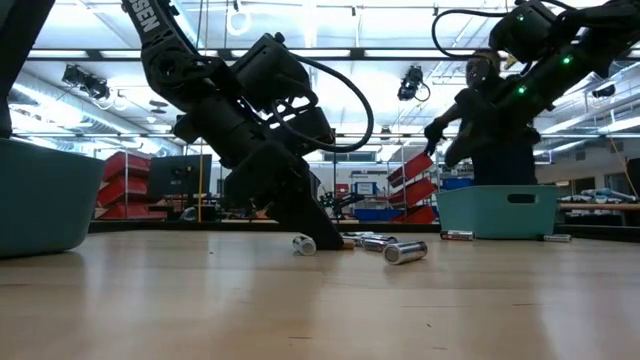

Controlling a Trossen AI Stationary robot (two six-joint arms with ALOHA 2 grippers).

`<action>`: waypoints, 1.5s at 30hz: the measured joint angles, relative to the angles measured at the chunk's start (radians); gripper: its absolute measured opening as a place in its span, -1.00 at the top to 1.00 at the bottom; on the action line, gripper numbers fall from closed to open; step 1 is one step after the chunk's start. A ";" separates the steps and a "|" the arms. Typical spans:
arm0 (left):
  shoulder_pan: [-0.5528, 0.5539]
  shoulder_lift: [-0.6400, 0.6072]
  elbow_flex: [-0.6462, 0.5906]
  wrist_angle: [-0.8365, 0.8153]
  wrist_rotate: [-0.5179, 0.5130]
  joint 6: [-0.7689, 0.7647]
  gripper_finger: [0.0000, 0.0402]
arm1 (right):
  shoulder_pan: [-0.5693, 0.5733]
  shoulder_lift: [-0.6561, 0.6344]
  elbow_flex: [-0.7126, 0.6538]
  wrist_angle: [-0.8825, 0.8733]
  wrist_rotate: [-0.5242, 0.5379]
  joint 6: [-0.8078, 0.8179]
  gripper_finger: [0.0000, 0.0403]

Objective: Sort batteries
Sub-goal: Put the black battery into the green bin

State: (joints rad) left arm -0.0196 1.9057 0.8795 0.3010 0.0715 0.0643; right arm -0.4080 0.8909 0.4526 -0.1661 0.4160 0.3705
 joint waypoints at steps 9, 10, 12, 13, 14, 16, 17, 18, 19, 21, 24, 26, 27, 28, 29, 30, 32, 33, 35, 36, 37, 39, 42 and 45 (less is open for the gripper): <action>0.000 -0.005 -0.002 0.102 -0.019 0.061 0.92 | 0.000 0.000 0.000 0.056 -0.097 0.009 0.87; 0.000 -0.005 -0.002 0.103 -0.024 0.069 0.92 | 0.000 0.000 0.000 0.081 -0.135 -0.007 0.87; 0.001 -0.015 -0.002 0.096 -0.040 0.091 0.92 | 0.000 0.000 0.000 0.128 -0.222 -0.055 0.87; 0.001 -0.027 -0.002 0.086 -0.049 0.103 0.92 | 0.000 0.000 0.000 0.151 -0.267 -0.076 0.86; 0.001 -0.042 -0.002 0.063 -0.059 0.116 0.92 | 0.001 0.000 0.000 0.172 -0.311 -0.092 0.86; 0.001 -0.069 -0.002 0.046 -0.078 0.141 0.92 | 0.008 0.000 0.000 0.208 -0.380 -0.125 0.86; 0.001 -0.087 -0.002 0.027 -0.078 0.150 0.92 | 0.014 0.000 0.000 0.224 -0.401 -0.143 0.86; 0.001 -0.104 -0.003 0.033 -0.079 0.166 0.92 | 0.023 0.000 0.000 0.238 -0.413 -0.161 0.86; 0.001 -0.124 -0.003 0.045 -0.079 0.182 0.92 | 0.033 0.000 0.000 0.257 -0.416 -0.178 0.87; 0.001 -0.158 -0.002 0.100 -0.079 0.212 0.92 | 0.059 0.001 0.000 0.300 -0.418 -0.215 0.88; 0.001 -0.194 -0.002 0.203 -0.080 0.267 0.92 | 0.111 0.014 0.000 0.388 -0.446 -0.278 0.88; 0.001 -0.201 -0.001 0.289 -0.086 0.313 0.92 | 0.156 0.028 0.000 0.458 -0.484 -0.332 0.87; 0.002 -0.203 -0.001 0.325 -0.090 0.333 0.92 | 0.178 0.038 0.000 0.489 -0.502 -0.362 0.87; 0.005 -0.206 -0.001 0.354 -0.091 0.354 0.92 | 0.202 0.047 0.000 0.526 -0.520 -0.391 0.87; 0.009 -0.206 -0.001 0.398 -0.091 0.364 0.92 | 0.226 0.059 0.000 0.557 -0.532 -0.418 0.87; 0.014 -0.208 -0.001 0.428 -0.090 0.372 0.92 | 0.248 0.070 0.000 0.596 -0.541 -0.443 0.88; 0.022 -0.210 -0.001 0.469 -0.090 0.373 0.92 | 0.291 0.093 0.000 0.662 -0.545 -0.495 0.89; 0.024 -0.209 -0.001 0.483 -0.089 0.373 0.92 | 0.309 0.105 0.000 0.699 -0.545 -0.520 0.90; 0.025 -0.208 -0.001 0.519 -0.069 0.377 0.92 | 0.339 0.133 0.000 0.754 -0.545 -0.562 0.91; 0.025 -0.208 -0.001 0.536 -0.057 0.377 0.92 | 0.350 0.149 0.000 0.788 -0.545 -0.581 0.92; 0.025 -0.209 -0.001 0.547 -0.054 0.377 0.92 | 0.361 0.164 0.000 0.817 -0.545 -0.602 0.92; 0.025 -0.209 -0.001 0.558 -0.051 0.377 0.92 | 0.379 0.198 0.000 0.874 -0.545 -0.640 0.92; 0.026 -0.208 -0.001 0.605 -0.052 0.377 0.92 | 0.403 0.248 0.000 0.941 -0.544 -0.690 0.88; 0.026 -0.208 -0.001 0.633 -0.042 0.374 0.92 | 0.416 0.293 0.000 1.002 -0.535 -0.721 0.79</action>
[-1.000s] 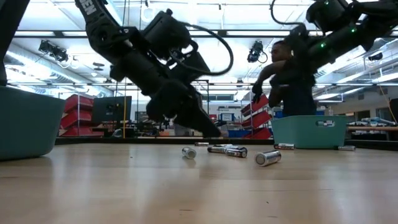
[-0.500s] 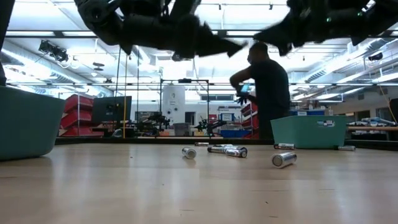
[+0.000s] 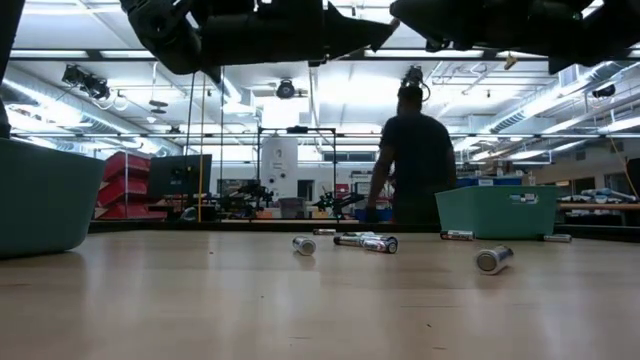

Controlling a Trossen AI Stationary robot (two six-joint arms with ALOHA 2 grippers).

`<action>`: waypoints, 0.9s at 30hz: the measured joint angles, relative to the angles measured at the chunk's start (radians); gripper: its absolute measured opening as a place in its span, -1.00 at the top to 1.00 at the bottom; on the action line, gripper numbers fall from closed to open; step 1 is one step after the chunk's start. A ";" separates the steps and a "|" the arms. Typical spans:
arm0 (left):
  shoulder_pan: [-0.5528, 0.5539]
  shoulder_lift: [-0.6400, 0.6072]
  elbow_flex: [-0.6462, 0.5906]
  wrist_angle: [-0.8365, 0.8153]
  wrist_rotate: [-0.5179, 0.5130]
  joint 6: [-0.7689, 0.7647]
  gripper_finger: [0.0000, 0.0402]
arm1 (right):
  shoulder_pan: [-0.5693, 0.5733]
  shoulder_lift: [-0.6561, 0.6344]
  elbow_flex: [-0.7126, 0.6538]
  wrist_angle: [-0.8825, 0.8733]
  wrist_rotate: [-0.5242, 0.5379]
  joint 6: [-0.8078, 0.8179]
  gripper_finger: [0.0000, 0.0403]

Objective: Sort batteries
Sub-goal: Put the black battery into the green bin

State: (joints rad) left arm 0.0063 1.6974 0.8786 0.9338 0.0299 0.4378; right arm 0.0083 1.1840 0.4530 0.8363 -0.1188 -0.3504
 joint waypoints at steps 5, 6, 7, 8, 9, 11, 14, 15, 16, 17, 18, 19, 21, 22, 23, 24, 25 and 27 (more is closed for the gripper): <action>0.001 0.000 0.000 0.014 -0.003 0.000 0.92 | 0.011 0.050 0.000 0.094 0.047 -0.013 0.59; 0.001 0.000 0.000 0.013 -0.003 0.000 0.92 | 0.011 0.055 0.000 0.103 0.047 -0.015 0.55; 0.000 0.000 0.000 0.015 0.000 0.000 0.92 | 0.012 0.060 0.000 0.117 0.047 -0.019 0.51; 0.000 0.000 0.000 0.018 0.005 0.000 0.92 | 0.012 0.062 0.000 0.118 0.049 -0.024 0.47; -0.001 0.000 0.000 0.025 0.013 0.000 0.92 | 0.011 0.066 0.000 0.118 0.052 -0.027 0.43; -0.001 0.000 0.000 0.044 0.045 -0.002 0.92 | 0.011 0.074 0.000 0.122 0.056 -0.027 0.37; -0.003 0.001 0.000 0.087 0.103 -0.009 0.92 | 0.011 0.087 0.000 0.120 0.057 -0.028 0.33; -0.007 -0.001 0.000 0.091 0.106 -0.011 0.92 | 0.010 0.092 0.000 0.111 0.059 -0.030 0.32; -0.009 -0.001 0.000 0.095 0.106 -0.010 0.92 | 0.010 0.094 -0.001 0.110 0.059 -0.037 0.32; -0.010 0.000 0.000 0.091 0.104 -0.010 0.92 | 0.010 0.094 -0.001 0.113 0.059 -0.045 0.33; -0.009 0.000 0.000 0.090 0.103 -0.010 0.92 | 0.011 0.093 -0.001 0.114 0.059 -0.048 0.34; -0.008 0.000 0.000 0.088 0.099 -0.010 0.92 | 0.011 0.093 -0.001 0.120 0.058 -0.050 0.35; -0.007 0.000 0.000 0.084 0.094 -0.011 0.92 | 0.011 0.093 -0.001 0.121 0.058 -0.051 0.38; -0.008 0.000 0.000 0.081 0.085 -0.010 0.92 | 0.011 0.093 -0.001 0.121 0.058 -0.054 0.39; -0.008 0.000 0.000 0.081 0.073 -0.010 0.92 | 0.011 0.093 -0.001 0.122 0.058 -0.058 0.40; -0.008 0.000 0.000 0.078 0.066 -0.010 0.92 | 0.011 0.093 -0.001 0.124 0.058 -0.062 0.41; -0.008 0.000 0.000 0.075 0.058 -0.010 0.92 | 0.011 0.093 -0.001 0.124 0.058 -0.065 0.42; -0.008 0.000 0.000 0.072 0.054 -0.010 0.92 | 0.011 0.093 -0.001 0.124 0.067 -0.071 0.43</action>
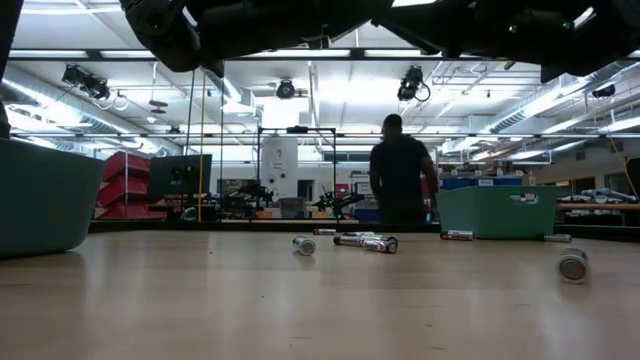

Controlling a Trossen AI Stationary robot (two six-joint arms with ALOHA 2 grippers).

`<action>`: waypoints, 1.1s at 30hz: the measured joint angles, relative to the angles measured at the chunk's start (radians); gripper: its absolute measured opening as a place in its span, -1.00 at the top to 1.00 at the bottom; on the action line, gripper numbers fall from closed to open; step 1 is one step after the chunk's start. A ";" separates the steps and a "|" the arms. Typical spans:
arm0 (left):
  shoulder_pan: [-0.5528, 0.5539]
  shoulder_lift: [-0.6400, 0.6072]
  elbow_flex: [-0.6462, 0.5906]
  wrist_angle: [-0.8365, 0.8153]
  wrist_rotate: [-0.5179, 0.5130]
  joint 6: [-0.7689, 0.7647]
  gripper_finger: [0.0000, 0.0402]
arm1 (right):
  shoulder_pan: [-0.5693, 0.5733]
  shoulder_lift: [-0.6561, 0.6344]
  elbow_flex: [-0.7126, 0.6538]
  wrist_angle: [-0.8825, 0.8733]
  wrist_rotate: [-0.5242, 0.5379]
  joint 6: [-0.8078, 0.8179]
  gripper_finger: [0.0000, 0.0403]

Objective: Sort batteries
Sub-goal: Put the black battery into the green bin

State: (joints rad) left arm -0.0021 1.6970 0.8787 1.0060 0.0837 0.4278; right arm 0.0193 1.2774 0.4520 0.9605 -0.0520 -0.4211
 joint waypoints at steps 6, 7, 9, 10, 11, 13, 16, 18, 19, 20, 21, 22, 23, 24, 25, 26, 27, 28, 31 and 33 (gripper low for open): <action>-0.005 0.000 0.000 -0.009 -0.014 0.003 0.92 | 0.001 -0.057 0.000 -0.085 0.099 -0.027 0.42; -0.005 0.000 0.000 -0.012 -0.014 0.003 0.92 | 0.001 -0.081 0.000 -0.110 0.104 -0.027 0.42; -0.006 0.000 0.000 -0.046 -0.015 0.002 0.92 | 0.003 -0.124 0.000 -0.118 0.107 -0.027 0.43; -0.007 0.002 0.000 -0.056 -0.019 0.003 0.92 | 0.007 -0.146 0.001 -0.126 0.097 -0.027 0.43; -0.008 0.004 -0.001 -0.059 -0.020 0.003 0.92 | 0.012 -0.162 0.001 -0.132 0.076 -0.027 0.43; -0.005 0.002 0.000 -0.043 -0.027 0.003 0.92 | 0.025 -0.175 0.001 -0.135 0.014 -0.027 0.43; 0.003 0.001 0.000 -0.043 -0.047 0.006 0.92 | 0.049 -0.170 0.001 -0.132 -0.005 -0.029 0.42; 0.007 0.002 0.000 -0.033 -0.048 0.006 0.92 | 0.059 -0.154 0.001 -0.133 0.009 -0.032 0.42; 0.008 0.002 0.000 -0.021 -0.050 0.006 0.92 | 0.062 -0.140 0.001 -0.124 0.015 -0.032 0.42; 0.009 0.002 0.000 -0.013 -0.050 0.006 0.92 | 0.064 -0.127 0.001 -0.109 0.023 -0.033 0.43; 0.009 0.002 0.000 -0.005 -0.050 0.006 0.92 | 0.065 -0.114 0.001 -0.088 0.029 -0.034 0.43; 0.009 0.002 0.000 -0.004 -0.049 0.011 0.92 | 0.065 -0.100 0.001 -0.060 0.033 -0.035 0.43; 0.009 0.002 0.000 -0.004 -0.047 0.016 0.92 | 0.064 -0.083 0.001 -0.033 0.034 -0.037 0.43; 0.009 0.002 0.000 -0.003 -0.044 0.024 0.92 | 0.063 -0.068 0.001 -0.010 0.039 -0.041 0.43; 0.008 0.002 0.000 -0.003 -0.042 0.034 0.92 | 0.063 -0.053 0.001 0.007 0.052 -0.048 0.43; 0.008 0.002 0.000 -0.003 -0.042 0.037 0.92 | 0.063 -0.038 0.001 0.030 0.063 -0.054 0.43; 0.008 0.002 0.000 -0.003 -0.042 0.038 0.92 | 0.063 -0.026 0.001 0.053 0.071 -0.058 0.43; 0.007 0.002 0.000 -0.003 -0.041 0.038 0.92 | 0.063 -0.018 0.001 0.071 0.075 -0.062 0.43; 0.007 0.002 0.000 -0.002 -0.039 0.038 0.92 | 0.063 0.001 0.001 0.093 0.078 -0.072 0.43; 0.007 0.002 0.000 0.006 -0.017 0.039 0.92 | 0.063 0.010 0.001 0.098 0.078 -0.072 0.43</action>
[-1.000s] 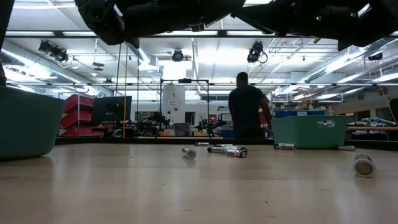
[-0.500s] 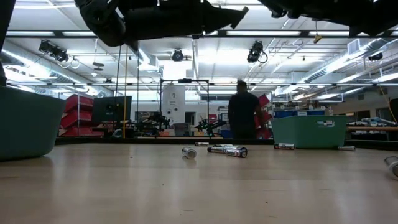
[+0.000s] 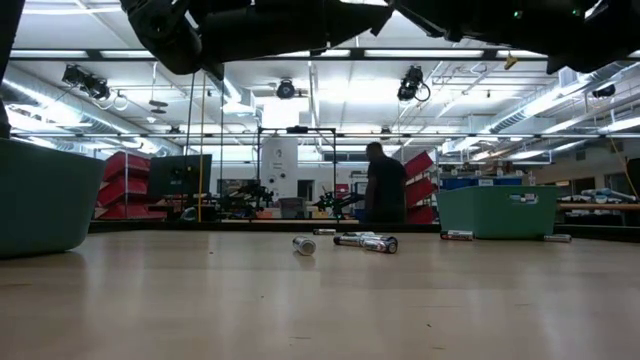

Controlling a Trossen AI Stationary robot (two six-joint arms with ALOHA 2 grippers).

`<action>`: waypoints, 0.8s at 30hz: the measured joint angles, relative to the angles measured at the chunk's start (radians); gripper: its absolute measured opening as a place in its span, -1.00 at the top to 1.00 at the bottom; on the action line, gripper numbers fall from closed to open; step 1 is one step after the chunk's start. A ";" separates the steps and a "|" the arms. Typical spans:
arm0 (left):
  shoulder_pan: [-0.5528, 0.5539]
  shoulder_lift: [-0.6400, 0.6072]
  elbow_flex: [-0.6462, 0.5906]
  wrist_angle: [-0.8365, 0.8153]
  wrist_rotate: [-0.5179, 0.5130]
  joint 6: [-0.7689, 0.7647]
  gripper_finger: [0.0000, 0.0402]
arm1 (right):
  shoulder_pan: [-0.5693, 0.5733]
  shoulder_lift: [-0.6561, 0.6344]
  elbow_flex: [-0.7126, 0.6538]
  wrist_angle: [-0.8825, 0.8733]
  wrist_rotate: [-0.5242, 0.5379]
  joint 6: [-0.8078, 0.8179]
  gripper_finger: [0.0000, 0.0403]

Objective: Sort batteries
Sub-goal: Put the black battery into the green bin

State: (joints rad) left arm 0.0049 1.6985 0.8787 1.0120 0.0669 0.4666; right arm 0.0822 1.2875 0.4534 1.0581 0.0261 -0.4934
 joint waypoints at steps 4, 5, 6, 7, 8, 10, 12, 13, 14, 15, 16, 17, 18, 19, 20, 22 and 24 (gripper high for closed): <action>0.000 0.000 0.000 0.028 0.051 0.001 0.92 | 0.000 0.003 0.000 0.003 0.005 0.000 0.43; 0.000 0.000 0.000 0.031 0.055 0.001 0.92 | 0.000 0.003 0.000 0.004 0.005 0.000 0.44; 0.000 0.000 0.000 0.032 0.056 0.001 0.92 | 0.000 0.003 0.000 0.004 0.005 0.000 0.45; 0.000 0.000 0.000 0.033 0.056 0.001 0.92 | 0.000 0.003 0.000 0.007 0.005 0.000 0.46; 0.000 0.000 0.000 0.034 0.056 0.001 0.92 | 0.000 0.003 0.000 0.009 0.006 0.000 0.47; 0.000 0.000 0.000 0.035 0.056 0.001 0.92 | 0.000 0.003 0.000 0.009 0.006 0.000 0.50; 0.000 0.000 0.000 0.034 0.055 0.001 0.92 | 0.000 0.003 0.000 0.009 0.004 -0.002 0.54; 0.000 0.000 0.000 0.034 0.054 0.001 0.92 | 0.000 0.003 0.000 0.009 0.004 -0.005 0.56; 0.000 0.000 0.000 0.034 0.054 0.001 0.92 | 0.000 0.003 0.000 0.009 0.004 -0.007 0.58; 0.000 0.000 0.000 0.034 0.054 0.001 0.92 | 0.000 0.003 0.000 0.009 0.003 -0.008 0.59; 0.000 0.000 0.000 0.033 0.054 0.001 0.92 | 0.000 0.003 0.000 0.009 0.003 -0.008 0.61; 0.000 0.000 0.000 0.032 0.054 0.001 0.92 | 0.000 0.003 0.000 0.009 0.002 -0.008 0.62; 0.000 0.000 0.000 0.032 0.054 0.000 0.92 | 0.000 0.003 0.000 0.010 0.000 -0.009 0.63; 0.000 0.000 0.000 0.031 0.054 0.000 0.92 | 0.000 0.003 -0.001 0.011 0.000 -0.013 0.64; 0.000 0.000 0.000 0.028 0.054 -0.002 0.92 | 0.000 0.003 -0.001 0.012 0.000 -0.016 0.65; 0.000 -0.001 0.000 0.021 0.054 -0.002 0.92 | 0.000 0.003 -0.001 0.013 0.000 -0.023 0.68; 0.000 -0.001 0.000 0.016 0.054 -0.003 0.90 | 0.000 0.003 -0.002 0.014 0.000 -0.029 0.70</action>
State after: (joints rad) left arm 0.0051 1.6974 0.8787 1.0276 0.1207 0.4641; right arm 0.0822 1.2907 0.4519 1.0717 0.0260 -0.5223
